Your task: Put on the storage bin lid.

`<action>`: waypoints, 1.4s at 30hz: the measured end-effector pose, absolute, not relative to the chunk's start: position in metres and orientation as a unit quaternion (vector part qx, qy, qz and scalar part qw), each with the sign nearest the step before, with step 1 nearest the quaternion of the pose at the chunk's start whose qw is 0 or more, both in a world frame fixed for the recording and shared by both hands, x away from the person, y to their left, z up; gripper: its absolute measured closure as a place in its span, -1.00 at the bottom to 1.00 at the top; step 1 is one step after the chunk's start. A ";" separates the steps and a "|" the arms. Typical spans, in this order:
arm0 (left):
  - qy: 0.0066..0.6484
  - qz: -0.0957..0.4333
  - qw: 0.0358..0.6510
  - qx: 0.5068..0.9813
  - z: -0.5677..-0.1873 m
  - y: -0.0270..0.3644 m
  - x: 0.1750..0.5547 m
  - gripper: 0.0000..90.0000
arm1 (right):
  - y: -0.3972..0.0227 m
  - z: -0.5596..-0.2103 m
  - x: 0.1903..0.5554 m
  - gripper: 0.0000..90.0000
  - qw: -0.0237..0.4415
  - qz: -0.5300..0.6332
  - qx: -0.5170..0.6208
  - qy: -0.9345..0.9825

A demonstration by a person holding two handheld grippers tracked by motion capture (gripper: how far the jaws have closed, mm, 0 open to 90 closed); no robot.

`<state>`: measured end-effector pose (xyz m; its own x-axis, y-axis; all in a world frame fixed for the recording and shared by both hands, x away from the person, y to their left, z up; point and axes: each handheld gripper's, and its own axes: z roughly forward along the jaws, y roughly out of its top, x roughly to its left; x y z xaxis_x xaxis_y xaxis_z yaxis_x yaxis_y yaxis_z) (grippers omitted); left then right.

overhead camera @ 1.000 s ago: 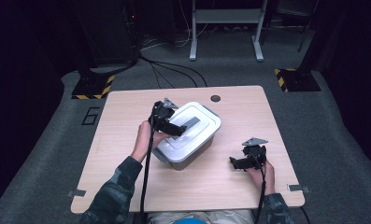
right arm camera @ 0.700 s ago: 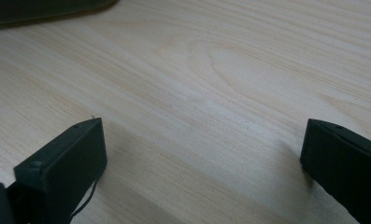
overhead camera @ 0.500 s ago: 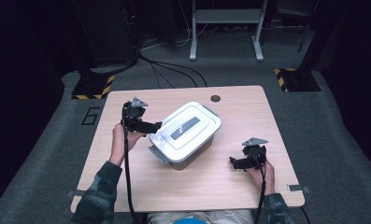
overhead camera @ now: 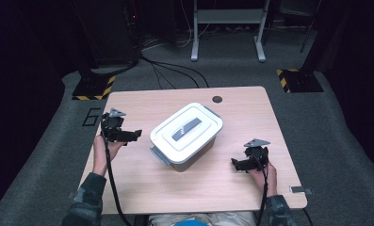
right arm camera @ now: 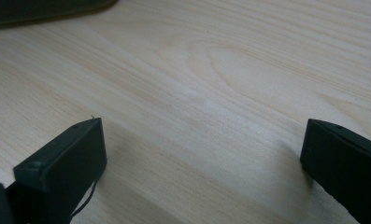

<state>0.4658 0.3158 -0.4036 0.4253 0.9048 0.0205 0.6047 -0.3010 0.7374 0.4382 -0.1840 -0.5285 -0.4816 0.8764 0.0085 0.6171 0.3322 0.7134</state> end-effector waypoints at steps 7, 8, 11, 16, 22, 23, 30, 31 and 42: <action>0.512 0.219 0.325 0.764 -0.425 0.338 0.461 -0.83 | -0.184 -0.528 0.438 -1.00 0.193 0.334 0.469 0.794; 0.517 0.219 0.325 0.761 -0.428 0.341 0.460 -0.83 | -0.184 -0.528 0.438 -1.00 0.193 0.334 0.469 0.794; 0.525 0.218 0.325 0.756 -0.438 0.348 0.459 -0.82 | -0.184 -0.528 0.438 -1.00 0.193 0.334 0.469 0.794; 0.540 0.207 0.320 0.751 -0.457 0.361 0.457 -0.82 | -0.184 -0.528 0.438 -1.00 0.193 0.334 0.470 0.794; 0.554 0.186 0.311 0.750 -0.484 0.375 0.455 -0.84 | -0.184 -0.528 0.438 -1.00 0.193 0.334 0.470 0.794; 0.557 0.181 0.307 0.751 -0.488 0.377 0.455 -0.86 | -0.184 -0.528 0.438 -1.00 0.193 0.334 0.470 0.794; 0.571 0.167 0.318 0.738 -0.515 0.387 0.451 -0.87 | -0.184 -0.528 0.438 -1.00 0.193 0.334 0.470 0.794; 0.572 0.172 0.322 0.734 -0.518 0.388 0.450 -0.87 | -0.184 -0.528 0.438 -1.00 0.193 0.334 0.470 0.794; 0.564 0.243 0.320 0.721 -0.531 0.386 0.443 -0.89 | -0.184 -0.528 0.438 -1.00 0.194 0.334 0.471 0.793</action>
